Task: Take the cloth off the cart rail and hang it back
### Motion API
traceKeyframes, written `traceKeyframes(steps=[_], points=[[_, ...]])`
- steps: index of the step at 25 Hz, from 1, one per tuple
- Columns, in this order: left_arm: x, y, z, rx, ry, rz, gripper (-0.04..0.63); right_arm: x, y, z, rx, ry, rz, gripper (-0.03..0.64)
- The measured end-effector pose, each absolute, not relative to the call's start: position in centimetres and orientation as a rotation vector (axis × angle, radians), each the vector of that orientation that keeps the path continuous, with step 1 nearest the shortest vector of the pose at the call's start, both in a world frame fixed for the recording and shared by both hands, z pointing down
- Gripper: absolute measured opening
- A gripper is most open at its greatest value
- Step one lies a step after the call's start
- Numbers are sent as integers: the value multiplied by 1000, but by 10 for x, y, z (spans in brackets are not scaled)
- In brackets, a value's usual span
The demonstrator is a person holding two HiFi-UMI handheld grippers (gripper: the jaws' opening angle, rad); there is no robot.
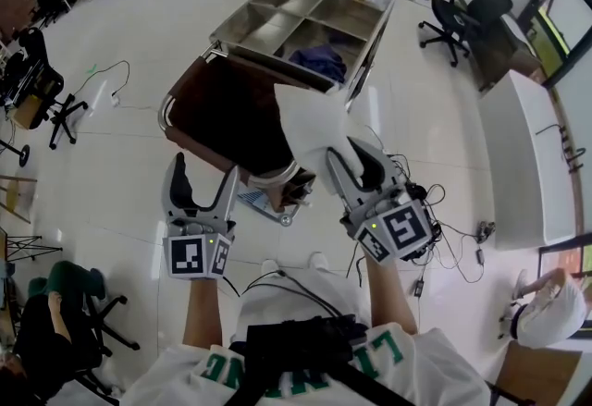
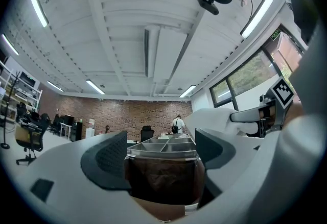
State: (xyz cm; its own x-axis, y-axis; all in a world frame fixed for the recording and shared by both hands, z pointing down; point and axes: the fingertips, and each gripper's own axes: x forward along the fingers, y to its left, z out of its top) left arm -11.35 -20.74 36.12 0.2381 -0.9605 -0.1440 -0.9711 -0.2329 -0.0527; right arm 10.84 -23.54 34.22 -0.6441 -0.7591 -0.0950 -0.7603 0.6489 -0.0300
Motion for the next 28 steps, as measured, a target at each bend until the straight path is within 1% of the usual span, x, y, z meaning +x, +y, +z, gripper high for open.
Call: traceKeyframes(steps=[7, 10, 17, 22, 28], points=[[-118, -201, 365, -2353, 1896, 121, 407, 89, -226, 359, -1230, 2810, -31, 123], [-123, -197, 366, -2335, 1893, 65, 393, 81, -228, 359, -1210, 2821, -33, 123], [-150, -183, 360, -2271, 1965, 100, 391, 40, -243, 360, -1081, 2885, -41, 123], [-185, -168, 365, -2188, 2079, 105, 391, -26, -283, 362, -917, 2970, -32, 123], [-229, -145, 377, -2096, 2214, 57, 391, -138, -357, 380, -781, 3077, -115, 123]])
